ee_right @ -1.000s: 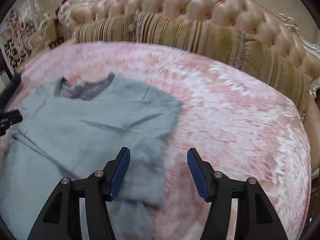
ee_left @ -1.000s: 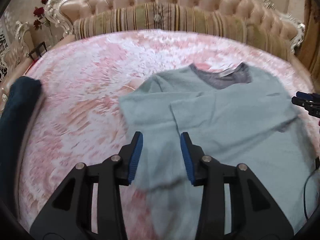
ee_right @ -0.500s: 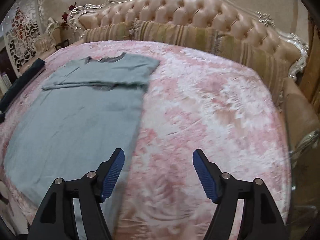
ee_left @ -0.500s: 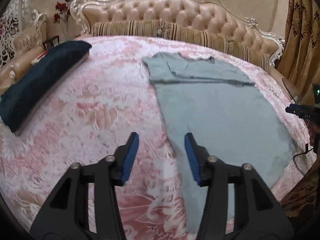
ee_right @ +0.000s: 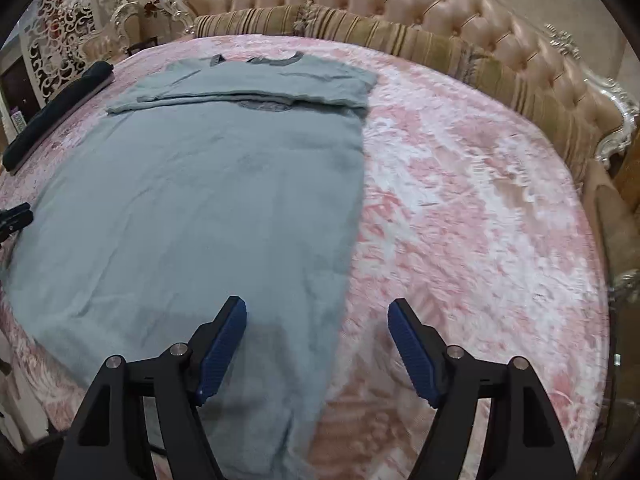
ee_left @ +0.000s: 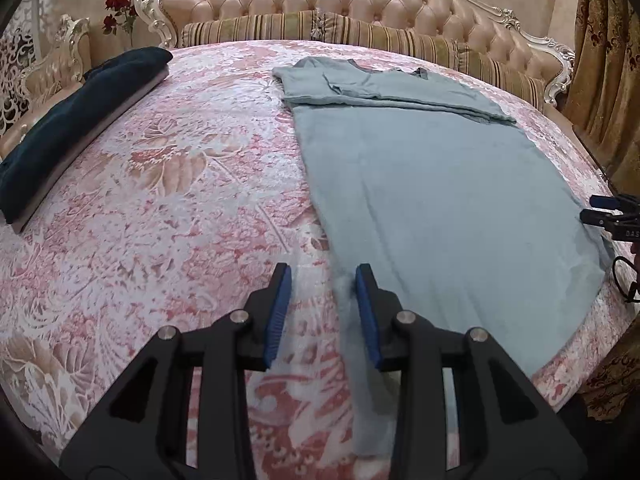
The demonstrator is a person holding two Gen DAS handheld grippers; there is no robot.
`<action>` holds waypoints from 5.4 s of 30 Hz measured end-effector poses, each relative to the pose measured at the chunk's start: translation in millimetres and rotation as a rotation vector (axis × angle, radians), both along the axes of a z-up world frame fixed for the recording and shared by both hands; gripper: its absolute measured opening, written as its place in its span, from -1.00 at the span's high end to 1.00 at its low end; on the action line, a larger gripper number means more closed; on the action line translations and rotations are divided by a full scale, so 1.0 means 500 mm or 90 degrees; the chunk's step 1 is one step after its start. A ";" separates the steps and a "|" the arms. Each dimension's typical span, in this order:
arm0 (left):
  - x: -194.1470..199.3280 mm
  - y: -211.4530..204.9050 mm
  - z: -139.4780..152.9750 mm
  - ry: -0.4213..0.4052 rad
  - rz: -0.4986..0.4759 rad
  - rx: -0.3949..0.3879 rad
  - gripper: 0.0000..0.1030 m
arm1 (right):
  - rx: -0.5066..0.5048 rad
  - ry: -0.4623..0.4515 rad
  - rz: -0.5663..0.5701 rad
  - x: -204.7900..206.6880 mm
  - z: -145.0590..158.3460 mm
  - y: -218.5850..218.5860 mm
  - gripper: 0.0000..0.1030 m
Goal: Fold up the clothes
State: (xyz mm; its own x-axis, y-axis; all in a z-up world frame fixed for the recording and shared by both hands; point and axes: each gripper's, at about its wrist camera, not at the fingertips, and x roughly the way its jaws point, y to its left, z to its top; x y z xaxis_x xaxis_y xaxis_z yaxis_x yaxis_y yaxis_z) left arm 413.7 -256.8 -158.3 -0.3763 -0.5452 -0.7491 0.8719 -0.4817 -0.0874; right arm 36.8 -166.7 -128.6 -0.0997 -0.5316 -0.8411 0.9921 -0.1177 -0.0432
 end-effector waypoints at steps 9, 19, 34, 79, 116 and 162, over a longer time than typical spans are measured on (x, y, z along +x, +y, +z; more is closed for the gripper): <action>0.055 0.044 0.004 0.080 -0.031 0.037 0.28 | -0.006 0.099 -0.036 -0.068 0.108 0.218 -0.44; 0.065 0.105 0.007 0.053 -0.040 0.021 0.28 | -0.084 0.007 -0.090 -0.061 0.116 0.280 -0.56; 0.115 0.107 0.004 0.081 0.032 0.014 0.28 | -0.066 -0.082 -0.045 0.064 0.012 0.167 0.17; 0.083 0.131 -0.002 0.117 -0.027 0.047 0.27 | -0.078 -0.063 -0.102 0.018 0.039 0.198 -0.04; 0.084 0.121 -0.005 0.133 -0.032 0.059 0.27 | -0.077 -0.227 -0.089 -0.024 0.014 0.162 -0.23; 0.092 0.042 0.098 0.258 -0.060 0.073 0.89 | -0.122 -0.241 -0.034 -0.032 0.081 0.127 0.76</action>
